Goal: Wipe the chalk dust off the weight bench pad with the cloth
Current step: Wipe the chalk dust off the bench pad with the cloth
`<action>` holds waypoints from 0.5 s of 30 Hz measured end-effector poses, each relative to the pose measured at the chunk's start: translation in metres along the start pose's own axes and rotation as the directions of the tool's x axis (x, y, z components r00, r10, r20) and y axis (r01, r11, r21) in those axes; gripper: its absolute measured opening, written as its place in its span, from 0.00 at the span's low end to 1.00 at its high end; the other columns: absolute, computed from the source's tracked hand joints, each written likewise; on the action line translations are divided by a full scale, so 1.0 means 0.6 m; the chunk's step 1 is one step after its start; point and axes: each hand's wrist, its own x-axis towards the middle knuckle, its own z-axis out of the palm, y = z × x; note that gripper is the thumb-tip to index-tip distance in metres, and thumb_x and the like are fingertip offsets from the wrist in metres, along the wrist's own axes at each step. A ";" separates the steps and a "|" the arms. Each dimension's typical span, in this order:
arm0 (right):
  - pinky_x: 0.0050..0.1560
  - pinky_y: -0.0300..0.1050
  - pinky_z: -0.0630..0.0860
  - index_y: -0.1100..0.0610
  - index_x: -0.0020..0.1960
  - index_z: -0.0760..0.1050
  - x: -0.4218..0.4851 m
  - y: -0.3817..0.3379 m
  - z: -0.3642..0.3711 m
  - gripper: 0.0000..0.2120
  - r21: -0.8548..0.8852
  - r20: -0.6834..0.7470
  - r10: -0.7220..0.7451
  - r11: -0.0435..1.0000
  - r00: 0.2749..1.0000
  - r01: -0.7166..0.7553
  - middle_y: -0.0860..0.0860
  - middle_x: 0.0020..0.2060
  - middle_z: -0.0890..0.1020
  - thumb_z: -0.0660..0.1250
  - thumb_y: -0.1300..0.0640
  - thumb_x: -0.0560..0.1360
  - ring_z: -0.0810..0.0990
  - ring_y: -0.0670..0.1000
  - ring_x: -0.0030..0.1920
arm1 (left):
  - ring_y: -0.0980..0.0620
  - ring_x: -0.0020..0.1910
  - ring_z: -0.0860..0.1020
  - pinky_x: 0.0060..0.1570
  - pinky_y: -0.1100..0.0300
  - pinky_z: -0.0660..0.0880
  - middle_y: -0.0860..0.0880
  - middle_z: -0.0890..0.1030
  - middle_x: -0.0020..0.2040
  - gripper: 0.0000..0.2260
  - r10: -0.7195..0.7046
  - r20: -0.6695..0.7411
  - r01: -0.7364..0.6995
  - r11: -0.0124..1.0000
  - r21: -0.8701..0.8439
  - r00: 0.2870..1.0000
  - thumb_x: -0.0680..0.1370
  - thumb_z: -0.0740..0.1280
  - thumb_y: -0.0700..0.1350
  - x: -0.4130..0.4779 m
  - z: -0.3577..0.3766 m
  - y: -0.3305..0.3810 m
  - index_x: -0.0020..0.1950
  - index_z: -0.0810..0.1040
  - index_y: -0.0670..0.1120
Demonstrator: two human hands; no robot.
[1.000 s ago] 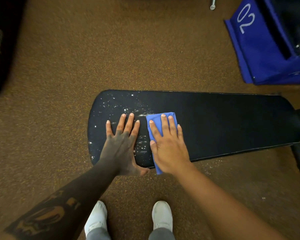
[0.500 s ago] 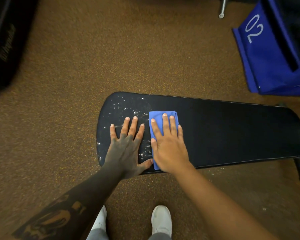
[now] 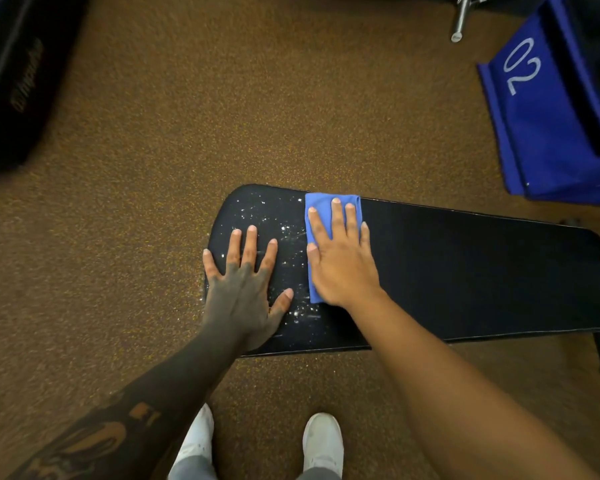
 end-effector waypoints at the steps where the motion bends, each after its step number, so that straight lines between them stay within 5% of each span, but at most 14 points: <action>1: 0.78 0.60 0.41 0.47 0.80 0.40 -0.017 0.000 0.003 0.28 -0.016 0.005 -0.019 1.000 1.000 0.019 0.55 0.80 0.39 0.46 0.46 0.83 0.34 0.58 0.79 | 0.42 0.81 0.37 0.75 0.29 0.43 0.43 0.38 0.82 0.37 -0.001 0.004 0.001 1.000 0.005 1.000 0.77 0.43 0.70 0.000 0.000 0.000 0.81 0.39 0.53; 15: 0.77 0.61 0.41 0.47 0.81 0.43 0.047 -0.024 -0.006 0.28 -0.034 0.004 -0.043 0.999 0.999 0.043 0.55 0.80 0.41 0.47 0.47 0.83 0.36 0.58 0.79 | 0.42 0.80 0.35 0.75 0.29 0.44 0.44 0.37 0.82 0.37 -0.010 0.021 0.009 1.000 0.019 1.000 0.77 0.42 0.68 -0.001 0.000 0.002 0.81 0.38 0.52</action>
